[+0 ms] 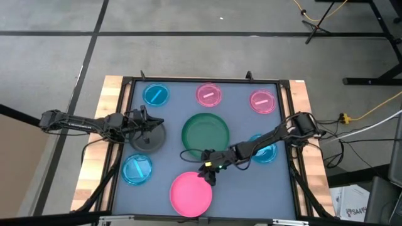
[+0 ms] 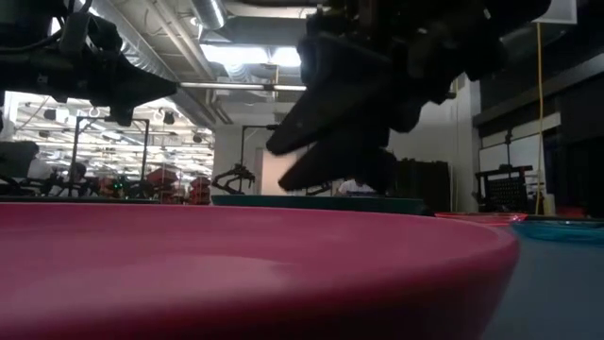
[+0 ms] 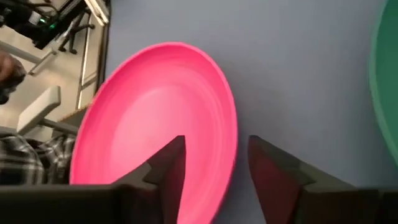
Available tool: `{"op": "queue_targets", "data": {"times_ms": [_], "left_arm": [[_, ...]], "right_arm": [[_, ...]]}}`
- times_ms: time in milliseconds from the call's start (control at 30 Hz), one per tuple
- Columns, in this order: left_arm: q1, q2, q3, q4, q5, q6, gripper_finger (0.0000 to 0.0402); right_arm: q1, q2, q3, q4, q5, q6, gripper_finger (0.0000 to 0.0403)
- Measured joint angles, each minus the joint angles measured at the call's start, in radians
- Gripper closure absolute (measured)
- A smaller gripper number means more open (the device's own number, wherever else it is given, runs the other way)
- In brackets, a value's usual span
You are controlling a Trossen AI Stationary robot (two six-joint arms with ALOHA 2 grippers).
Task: Stack plastic plates
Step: Stack the pink plate on top of the green plate
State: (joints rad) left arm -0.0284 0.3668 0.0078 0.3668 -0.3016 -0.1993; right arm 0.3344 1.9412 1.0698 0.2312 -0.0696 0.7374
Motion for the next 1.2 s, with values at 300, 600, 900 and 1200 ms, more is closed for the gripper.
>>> {"op": "queue_targets", "data": {"times_ms": [300,600,900,1200], "left_arm": [[0.000,0.000,0.000,0.000,0.000,0.000,0.0397],[0.000,0.000,0.000,0.000,0.000,0.000,0.0397],[0.000,0.000,0.000,0.000,-0.004,0.000,0.0397],[0.000,0.000,0.000,0.000,-0.004,0.000,0.0397]], "right_arm": [[0.000,0.037,0.000,0.018,0.006,0.025,0.0227],[-0.001,0.037,0.002,0.062,-0.028,0.018,0.0232],[0.047,0.037,0.157,-0.177,0.118,-0.043,0.0233],[0.080,0.082,0.220,-0.330,0.179,0.012,0.0233]]}}
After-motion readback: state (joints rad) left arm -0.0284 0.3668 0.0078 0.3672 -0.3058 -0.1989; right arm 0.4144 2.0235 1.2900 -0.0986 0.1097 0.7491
